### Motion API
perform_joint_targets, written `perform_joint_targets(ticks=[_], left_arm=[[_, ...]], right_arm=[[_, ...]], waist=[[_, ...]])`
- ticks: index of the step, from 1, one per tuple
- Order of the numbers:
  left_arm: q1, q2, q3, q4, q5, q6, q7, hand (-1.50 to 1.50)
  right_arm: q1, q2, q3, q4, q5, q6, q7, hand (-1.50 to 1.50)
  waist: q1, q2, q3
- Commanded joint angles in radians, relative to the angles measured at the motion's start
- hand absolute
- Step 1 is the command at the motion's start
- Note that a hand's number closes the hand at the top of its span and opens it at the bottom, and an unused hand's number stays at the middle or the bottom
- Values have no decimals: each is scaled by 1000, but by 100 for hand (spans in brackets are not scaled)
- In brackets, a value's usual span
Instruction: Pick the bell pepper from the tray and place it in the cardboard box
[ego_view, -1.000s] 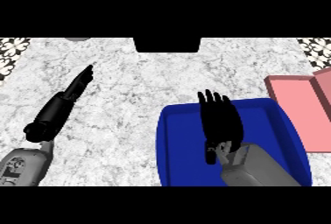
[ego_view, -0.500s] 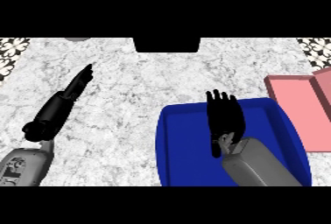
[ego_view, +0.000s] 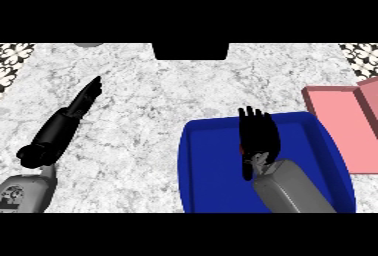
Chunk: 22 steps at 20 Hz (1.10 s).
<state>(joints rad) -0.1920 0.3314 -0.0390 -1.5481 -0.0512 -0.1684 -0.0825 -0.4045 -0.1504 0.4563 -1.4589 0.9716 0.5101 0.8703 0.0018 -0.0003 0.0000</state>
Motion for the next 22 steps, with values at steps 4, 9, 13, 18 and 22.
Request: perform_joint_targets(ticks=[4, 9, 13, 18, 22], left_arm=[[0, -39, 9, 29, -54, -1, -30, 0], [3, -43, 27, -25, -41, -43, -3, 0], [-58, -79, 30, 20, -78, -16, 32, 0], [-45, -68, 48, -63, -56, -51, 83, 0], [-29, -97, 37, 54, -98, -33, -28, 0]], right_arm=[[68, -4, -20, -31, 69, 25, 6, -150], [11, 14, -87, 69, 112, 10, -22, -150], [84, 97, -39, 133, 158, -104, -45, -150], [45, -23, -86, 182, 137, -96, -259, 150], [7, -22, -67, 281, 205, -240, -348, 150]], waist=[[-5, 0, 0], [-1, 0, 0], [-2, 0, 0], [3, 0, 0], [3, 2, 0]])
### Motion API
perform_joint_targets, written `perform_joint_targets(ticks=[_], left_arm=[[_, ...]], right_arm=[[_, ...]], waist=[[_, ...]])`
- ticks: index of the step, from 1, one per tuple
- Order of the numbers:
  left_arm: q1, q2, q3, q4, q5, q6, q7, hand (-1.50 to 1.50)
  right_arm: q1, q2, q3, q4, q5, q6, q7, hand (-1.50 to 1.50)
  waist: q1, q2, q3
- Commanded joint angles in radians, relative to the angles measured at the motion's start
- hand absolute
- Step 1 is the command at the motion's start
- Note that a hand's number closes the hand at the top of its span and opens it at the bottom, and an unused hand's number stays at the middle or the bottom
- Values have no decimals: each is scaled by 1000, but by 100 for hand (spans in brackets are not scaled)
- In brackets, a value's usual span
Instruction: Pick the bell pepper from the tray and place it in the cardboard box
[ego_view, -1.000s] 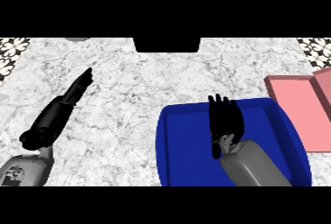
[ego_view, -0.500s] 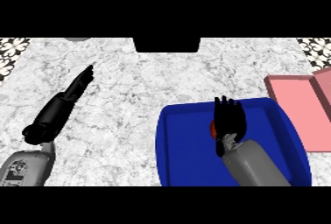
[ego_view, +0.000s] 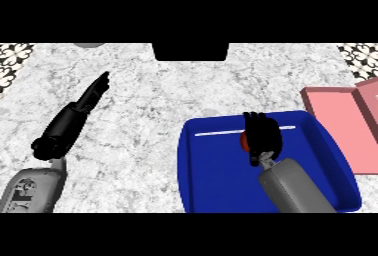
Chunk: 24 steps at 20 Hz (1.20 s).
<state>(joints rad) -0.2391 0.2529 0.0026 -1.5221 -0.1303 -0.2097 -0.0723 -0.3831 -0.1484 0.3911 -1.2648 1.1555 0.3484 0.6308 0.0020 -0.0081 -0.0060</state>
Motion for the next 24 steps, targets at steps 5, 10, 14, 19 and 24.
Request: perform_joint_targets(ticks=[5, 10, 14, 19, 24], left_arm=[[24, -4, 33, 32, -10, -7, -50, 0], [5, -28, 2, -35, -26, -2, 22, 0], [-52, -24, 1, 11, -9, -25, 9, 0], [-65, -18, 5, 17, -21, -25, 8, 0], [-41, -32, 0, -14, -28, -12, 41, 0]], right_arm=[[13, -11, 46, -78, 84, -24, -68, 150], [-115, 53, -16, 152, 131, -239, -125, 150], [-341, 70, -281, 302, -12, -279, -76, 150], [-521, 7, -357, 528, 26, -469, -134, 150], [-668, -29, -374, 604, 71, -515, -115, 150]], waist=[[-4, 7, 6], [9, 10, 6], [43, 31, 8], [47, 28, 7], [33, 18, 7]])
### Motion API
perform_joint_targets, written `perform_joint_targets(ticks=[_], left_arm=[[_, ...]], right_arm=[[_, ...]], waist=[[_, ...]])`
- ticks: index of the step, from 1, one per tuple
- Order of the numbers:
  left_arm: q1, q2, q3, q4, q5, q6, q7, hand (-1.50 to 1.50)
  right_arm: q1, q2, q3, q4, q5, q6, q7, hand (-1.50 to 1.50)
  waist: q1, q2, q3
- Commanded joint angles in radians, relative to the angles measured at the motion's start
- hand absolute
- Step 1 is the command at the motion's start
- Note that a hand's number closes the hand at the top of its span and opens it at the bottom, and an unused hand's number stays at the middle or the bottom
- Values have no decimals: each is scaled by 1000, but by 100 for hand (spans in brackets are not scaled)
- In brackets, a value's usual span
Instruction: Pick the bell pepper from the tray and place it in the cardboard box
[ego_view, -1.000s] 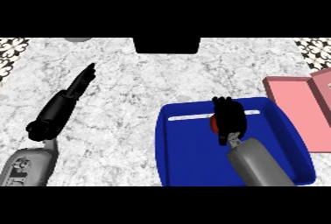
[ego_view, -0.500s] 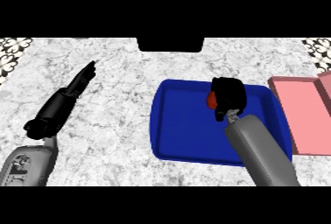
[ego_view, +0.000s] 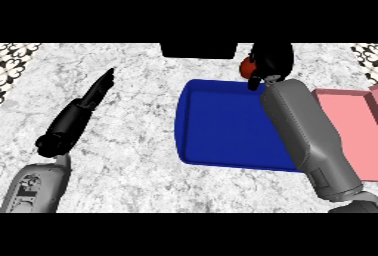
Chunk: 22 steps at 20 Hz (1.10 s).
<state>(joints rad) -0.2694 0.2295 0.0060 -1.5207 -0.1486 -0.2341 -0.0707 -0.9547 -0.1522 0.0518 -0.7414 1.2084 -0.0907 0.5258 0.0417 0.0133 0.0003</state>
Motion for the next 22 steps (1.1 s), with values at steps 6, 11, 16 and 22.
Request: perform_joint_targets(ticks=[6, 11, 16, 22], left_arm=[[44, 12, 17, -28, 3, -5, 3, 0], [37, 48, 65, 5, 36, -38, -10, 0], [73, 46, 57, 12, 10, -32, -76, 0], [41, -20, 13, -43, -18, 16, 29, 0]], right_arm=[[-127, -56, -112, 6, 63, -209, 251, 150], [-126, -135, -158, -26, 95, -235, 364, 150], [-79, -239, -230, -18, 70, -307, 338, 150], [-10, -377, -273, 6, 16, -177, 238, 150]], waist=[[-20, -10, 0], [-39, -13, -1], [-39, -10, -1], [-45, -15, 0]])
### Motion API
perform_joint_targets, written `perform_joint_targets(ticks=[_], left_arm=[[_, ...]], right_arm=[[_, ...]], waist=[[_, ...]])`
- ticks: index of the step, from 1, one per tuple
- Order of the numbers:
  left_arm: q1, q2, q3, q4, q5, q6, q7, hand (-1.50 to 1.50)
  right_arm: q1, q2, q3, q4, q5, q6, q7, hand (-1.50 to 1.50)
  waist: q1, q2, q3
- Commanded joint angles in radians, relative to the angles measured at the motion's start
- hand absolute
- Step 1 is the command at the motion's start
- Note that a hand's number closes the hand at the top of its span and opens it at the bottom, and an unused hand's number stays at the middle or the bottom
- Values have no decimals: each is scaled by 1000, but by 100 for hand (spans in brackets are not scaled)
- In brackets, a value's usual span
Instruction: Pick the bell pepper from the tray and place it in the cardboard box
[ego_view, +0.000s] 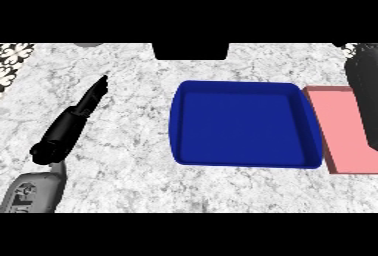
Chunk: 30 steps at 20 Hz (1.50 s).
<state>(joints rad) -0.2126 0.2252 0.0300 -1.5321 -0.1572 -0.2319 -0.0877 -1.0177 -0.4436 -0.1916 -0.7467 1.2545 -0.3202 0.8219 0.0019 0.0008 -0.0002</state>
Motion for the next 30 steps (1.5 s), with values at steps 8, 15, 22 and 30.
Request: perform_joint_targets(ticks=[8, 15, 22, 30], left_arm=[[14, 6, 17, 2, 1, -6, 0, 0], [38, 16, 23, -38, 17, -34, -3, 0], [26, -19, 5, -20, -11, -5, -1, 0], [-2, -3, 31, -28, 8, -11, 39, 0]], right_arm=[[98, -172, -145, 58, -229, 414, -143, 150], [237, -203, -181, 104, -298, 508, -216, 150], [282, -208, -223, -18, -444, 617, -398, -150], [263, -83, -513, -216, -687, 192, -549, -150]], waist=[[-16, -5, 0], [2, 0, 0], [-1, -2, 0], [-31, -14, 6]])
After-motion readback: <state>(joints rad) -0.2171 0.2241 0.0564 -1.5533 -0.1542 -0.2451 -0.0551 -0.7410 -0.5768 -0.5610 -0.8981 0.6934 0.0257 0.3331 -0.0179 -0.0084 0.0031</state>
